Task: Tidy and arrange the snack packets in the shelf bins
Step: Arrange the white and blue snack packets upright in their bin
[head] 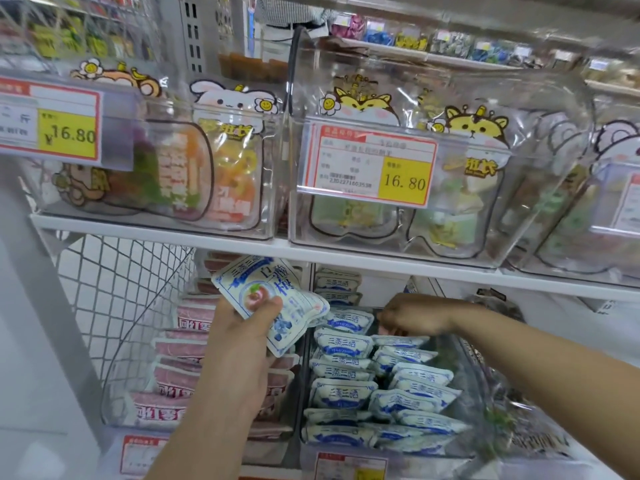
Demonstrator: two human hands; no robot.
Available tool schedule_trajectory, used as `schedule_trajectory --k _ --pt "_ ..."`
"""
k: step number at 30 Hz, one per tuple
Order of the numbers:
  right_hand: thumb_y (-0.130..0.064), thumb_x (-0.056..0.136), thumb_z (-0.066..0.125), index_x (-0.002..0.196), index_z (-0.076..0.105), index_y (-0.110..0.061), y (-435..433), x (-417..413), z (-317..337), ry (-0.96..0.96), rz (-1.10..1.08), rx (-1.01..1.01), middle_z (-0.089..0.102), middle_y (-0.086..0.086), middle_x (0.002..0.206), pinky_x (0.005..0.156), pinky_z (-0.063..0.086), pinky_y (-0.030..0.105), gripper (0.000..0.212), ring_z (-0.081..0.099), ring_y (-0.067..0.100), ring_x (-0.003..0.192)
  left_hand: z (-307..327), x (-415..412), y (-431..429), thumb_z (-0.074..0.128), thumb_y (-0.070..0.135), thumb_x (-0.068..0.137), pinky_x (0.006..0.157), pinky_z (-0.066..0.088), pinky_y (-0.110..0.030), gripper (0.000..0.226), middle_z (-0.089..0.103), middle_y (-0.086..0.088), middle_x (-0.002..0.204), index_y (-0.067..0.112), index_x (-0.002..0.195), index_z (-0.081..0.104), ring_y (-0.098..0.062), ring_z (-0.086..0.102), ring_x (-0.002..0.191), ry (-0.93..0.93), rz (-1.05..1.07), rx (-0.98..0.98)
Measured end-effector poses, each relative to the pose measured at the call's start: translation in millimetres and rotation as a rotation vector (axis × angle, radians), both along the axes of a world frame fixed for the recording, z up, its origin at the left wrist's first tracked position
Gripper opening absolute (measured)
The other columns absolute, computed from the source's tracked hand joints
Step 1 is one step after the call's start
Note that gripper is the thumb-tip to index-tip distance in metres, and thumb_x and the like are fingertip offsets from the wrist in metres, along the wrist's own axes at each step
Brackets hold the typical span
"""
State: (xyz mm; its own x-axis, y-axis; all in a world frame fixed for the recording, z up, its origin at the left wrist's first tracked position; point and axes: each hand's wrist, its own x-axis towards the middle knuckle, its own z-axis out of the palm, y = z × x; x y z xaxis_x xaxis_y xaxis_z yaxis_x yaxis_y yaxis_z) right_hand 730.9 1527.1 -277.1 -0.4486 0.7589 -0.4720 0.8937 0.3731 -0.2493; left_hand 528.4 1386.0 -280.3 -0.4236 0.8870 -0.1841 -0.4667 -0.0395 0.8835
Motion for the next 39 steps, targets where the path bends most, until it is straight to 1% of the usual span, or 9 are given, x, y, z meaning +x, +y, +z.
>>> schedule_trajectory --k 5,8,14,20,27,30,34,37,39 --pt "-0.021 0.094 0.051 0.118 0.061 -0.01 24.1 -9.6 -14.2 -0.131 0.039 0.061 0.063 0.007 0.121 0.087 0.045 0.029 0.027 0.059 0.021 0.102 -1.3 0.4 0.7 0.058 0.005 0.09 0.077 0.049 -0.063 0.025 0.07 -0.009 0.102 0.015 0.112 0.056 -0.032 0.069 0.086 0.017 -0.01 -0.011" --pt "-0.025 0.085 0.065 0.13 0.052 -0.016 30.7 -11.0 -15.9 -0.106 0.057 0.021 0.057 0.003 0.13 0.096 0.044 0.032 0.048 0.056 0.022 0.113 -2.6 -1.3 3.0 0.058 0.006 0.09 0.076 0.052 -0.056 0.024 0.07 -0.008 0.103 0.015 0.112 0.056 -0.028 0.069 0.085 0.009 -0.01 -0.013" --pt "-0.033 0.094 0.054 0.137 0.045 -0.014 32.2 -22.8 -44.8 -0.044 0.041 -0.109 0.051 0.006 0.138 0.106 0.037 0.033 0.048 0.05 0.023 0.122 -6.2 0.4 4.7 0.061 0.005 0.087 0.082 0.051 -0.056 0.029 0.067 -0.009 0.109 0.018 0.113 0.056 -0.029 0.066 0.095 0.012 -0.011 -0.025" --pt "-0.043 0.085 0.065 0.146 0.032 -0.022 39.8 -17.3 -48.4 0.013 -0.049 -0.224 0.038 0.002 0.149 0.113 0.03 0.044 0.073 0.039 0.023 0.134 -7.0 -0.7 3.5 0.058 0.004 0.089 0.076 0.054 -0.049 0.027 0.069 -0.007 0.106 0.016 0.113 0.055 -0.025 0.07 0.086 0.024 -0.033 -0.014" --pt "-0.028 0.092 0.053 0.133 0.051 -0.015 38.8 -10.7 -41.8 -0.082 -0.049 -0.045 0.056 0.005 0.133 0.098 0.044 0.035 0.043 0.055 0.023 0.116 -7.7 -5.4 3.5 0.059 0.005 0.09 0.061 0.056 -0.039 0.024 0.07 -0.008 0.104 0.015 0.111 0.055 -0.022 0.071 0.076 0.025 -0.027 -0.029" --pt "-0.017 0.094 0.048 0.114 0.064 -0.008 29.8 -2.3 -33.1 -0.051 -0.084 0.067 0.066 0.009 0.115 0.081 0.047 0.031 0.027 0.062 0.024 0.1 -7.7 -5.0 4.5 0.059 0.004 0.089 0.073 0.055 -0.049 0.025 0.069 -0.009 0.106 0.014 0.111 0.055 -0.026 0.069 0.088 0.03 -0.031 -0.03" --pt "-0.014 0.09 0.059 0.099 0.071 -0.008 20.0 4.4 -27.0 0.056 -0.155 0.261 0.066 0.001 0.095 0.079 0.049 0.023 0.016 0.062 0.015 0.087 -6.2 -0.1 4.4 0.06 0.003 0.088 0.084 0.048 -0.06 0.025 0.07 -0.01 0.103 0.013 0.111 0.056 -0.031 0.067 0.092 0.035 -0.022 -0.035" --pt "-0.008 0.091 0.053 0.071 0.061 -0.011 17.1 2.6 -32.9 -0.046 -0.112 0.25 0.057 -0.003 0.073 0.06 0.041 0.02 0.021 0.05 0.01 0.061 -5.8 5.5 2.7 0.06 0.002 0.088 0.085 0.049 -0.055 0.024 0.072 -0.007 0.099 0.015 0.107 0.058 -0.026 0.069 0.089 0.035 -0.024 -0.035" --pt "-0.01 0.093 0.053 0.077 0.058 -0.015 18.3 0.5 -36.9 -0.09 -0.117 0.214 0.058 -0.002 0.078 0.058 0.043 0.02 0.018 0.053 0.01 0.064 -4.0 8.4 0.8 0.059 -0.001 0.088 0.088 0.05 -0.052 0.024 0.072 -0.006 0.098 0.016 0.105 0.059 -0.024 0.069 0.091 0.032 -0.025 -0.022"
